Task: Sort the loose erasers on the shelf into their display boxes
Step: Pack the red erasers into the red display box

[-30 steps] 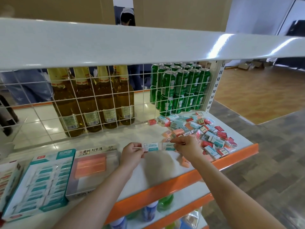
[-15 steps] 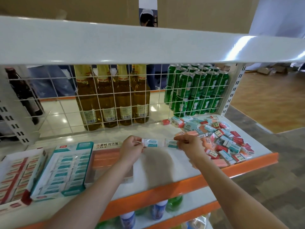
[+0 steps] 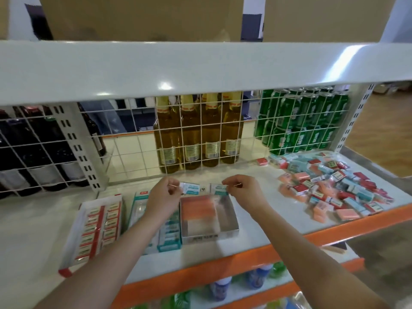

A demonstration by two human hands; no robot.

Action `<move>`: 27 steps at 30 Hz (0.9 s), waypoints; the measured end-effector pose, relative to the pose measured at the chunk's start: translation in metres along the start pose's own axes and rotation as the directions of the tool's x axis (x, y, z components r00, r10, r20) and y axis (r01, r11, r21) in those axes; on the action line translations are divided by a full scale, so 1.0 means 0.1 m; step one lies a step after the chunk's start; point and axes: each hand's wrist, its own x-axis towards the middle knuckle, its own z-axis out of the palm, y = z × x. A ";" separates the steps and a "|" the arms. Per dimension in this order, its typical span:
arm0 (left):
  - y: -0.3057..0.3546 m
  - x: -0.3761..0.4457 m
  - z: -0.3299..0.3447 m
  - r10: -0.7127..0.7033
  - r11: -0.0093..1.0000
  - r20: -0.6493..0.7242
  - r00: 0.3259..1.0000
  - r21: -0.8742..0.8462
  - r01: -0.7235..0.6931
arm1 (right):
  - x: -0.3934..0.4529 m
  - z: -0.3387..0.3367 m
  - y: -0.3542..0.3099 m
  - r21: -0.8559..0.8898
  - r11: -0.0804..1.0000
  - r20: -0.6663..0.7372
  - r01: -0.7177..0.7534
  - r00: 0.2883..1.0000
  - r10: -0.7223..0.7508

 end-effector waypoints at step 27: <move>-0.87 -0.23 -0.77 0.035 0.931 0.182 0.983 0.351 -0.098 | -0.51 1.05 -0.39 -0.391 0.915 0.328 0.104 0.944 0.033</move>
